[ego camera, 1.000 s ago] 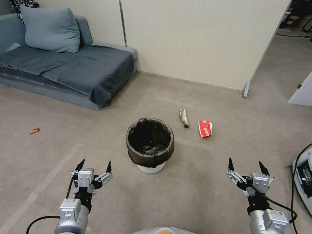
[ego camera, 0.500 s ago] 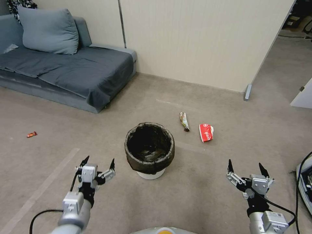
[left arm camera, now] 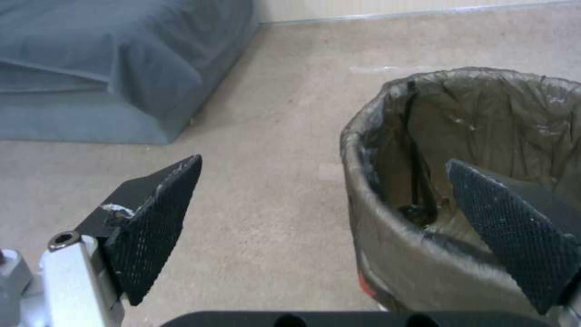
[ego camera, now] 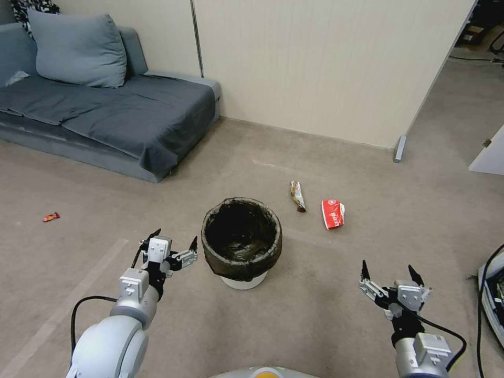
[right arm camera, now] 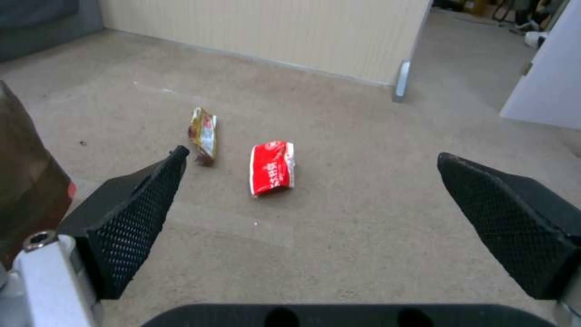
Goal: Pick up the trash bin, then pick up the garbage from the floor and place it into the trash bin.
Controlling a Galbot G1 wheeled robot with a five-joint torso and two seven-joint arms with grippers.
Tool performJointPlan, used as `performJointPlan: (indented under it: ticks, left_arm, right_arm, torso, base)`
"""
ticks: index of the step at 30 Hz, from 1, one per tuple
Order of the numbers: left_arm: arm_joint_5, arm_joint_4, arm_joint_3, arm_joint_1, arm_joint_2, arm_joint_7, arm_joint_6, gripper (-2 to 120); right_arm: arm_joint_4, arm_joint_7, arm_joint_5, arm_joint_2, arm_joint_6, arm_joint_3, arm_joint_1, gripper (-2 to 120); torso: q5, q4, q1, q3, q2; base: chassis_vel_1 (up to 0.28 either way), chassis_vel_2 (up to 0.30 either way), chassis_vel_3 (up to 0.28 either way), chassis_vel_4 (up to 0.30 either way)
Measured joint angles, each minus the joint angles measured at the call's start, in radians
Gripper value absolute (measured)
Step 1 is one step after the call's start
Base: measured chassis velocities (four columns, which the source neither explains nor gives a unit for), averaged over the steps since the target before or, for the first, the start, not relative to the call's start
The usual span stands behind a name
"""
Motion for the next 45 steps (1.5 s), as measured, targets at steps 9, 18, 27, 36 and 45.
performJointPlan:
  ticks: [9,18,27,36,45]
  left_arm:
    - [-0.154,0.040,0.081,-0.129,0.049,-0.072,0.167,100]
    - [-0.179,0.110,0.137,-0.226,0.070,-0.086,0.194,100]
    - [-0.218,0.179,0.195,-0.340,0.069,-0.133,0.218,100]
    - [-0.308,0.275,0.220,-0.454,0.055,-0.213,0.283,100]
    - [-0.347,0.358,0.244,-0.502,0.047,-0.279,0.290,100]
  right_arm:
    - [-0.008,0.010,-0.043,0.009,-0.040,0.004,0.012,100]
    - [-0.009,0.033,-0.064,0.022,-0.050,0.010,0.001,100]
    - [-0.015,0.050,-0.062,0.023,-0.049,0.024,-0.002,100]
    - [-0.026,0.061,-0.056,0.023,-0.047,0.030,-0.009,100]
    - [-0.032,0.073,-0.053,0.023,-0.045,0.030,-0.010,100]
  torso:
    - [0.0001,0.0000,0.000,0.000,0.000]
    - [0.0000,0.0000,0.000,0.000,0.000]
    - [0.0000,0.0000,0.000,0.000,0.000]
    - [0.0000,0.0000,0.000,0.000,0.000]
    - [0.0000,0.0000,0.000,0.000,0.000]
  base:
    - [0.000,0.000,0.000,0.000]
    - [0.000,0.000,0.000,0.000]
    - [0.000,0.000,0.000,0.000]
    - [0.000,0.000,0.000,0.000]
    - [0.000,0.000,0.000,0.000]
